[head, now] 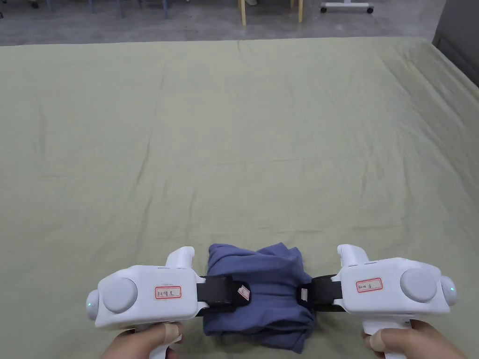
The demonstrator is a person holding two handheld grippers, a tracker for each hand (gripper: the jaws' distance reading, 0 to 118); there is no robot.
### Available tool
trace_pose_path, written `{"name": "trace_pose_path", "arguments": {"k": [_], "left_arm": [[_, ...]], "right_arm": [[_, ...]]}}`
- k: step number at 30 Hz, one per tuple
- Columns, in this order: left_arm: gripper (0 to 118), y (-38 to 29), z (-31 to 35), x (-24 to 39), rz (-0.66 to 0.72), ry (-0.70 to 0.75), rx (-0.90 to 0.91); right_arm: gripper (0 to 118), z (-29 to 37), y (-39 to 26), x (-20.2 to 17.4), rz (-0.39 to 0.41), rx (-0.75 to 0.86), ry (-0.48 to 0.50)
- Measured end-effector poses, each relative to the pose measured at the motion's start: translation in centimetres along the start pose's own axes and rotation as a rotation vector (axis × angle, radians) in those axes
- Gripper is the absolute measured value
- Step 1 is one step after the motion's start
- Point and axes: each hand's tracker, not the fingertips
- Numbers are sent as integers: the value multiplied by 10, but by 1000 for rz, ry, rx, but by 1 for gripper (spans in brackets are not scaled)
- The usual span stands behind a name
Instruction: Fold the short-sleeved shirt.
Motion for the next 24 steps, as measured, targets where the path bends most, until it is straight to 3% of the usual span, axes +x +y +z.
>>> {"name": "trace_pose_path", "arguments": {"k": [4, 8, 11, 19, 24], "left_arm": [[34, 12, 21, -11, 2, 18, -13], [34, 24, 54, -33, -14, 81, -26], [34, 34, 86, -56, -25, 137, -26], [34, 48, 191, -129, -19, 325, 23], [34, 50, 245, -174, 7, 428, 27]], "right_arm": [[2, 26, -2, -41, 94, 139, 3], [2, 48, -1, -93, 164, 251, -140], [2, 57, -6, -131, 183, 320, -173], [2, 31, -9, -250, 324, 413, -205], [2, 10, -8, -320, 382, 425, -124]]}}
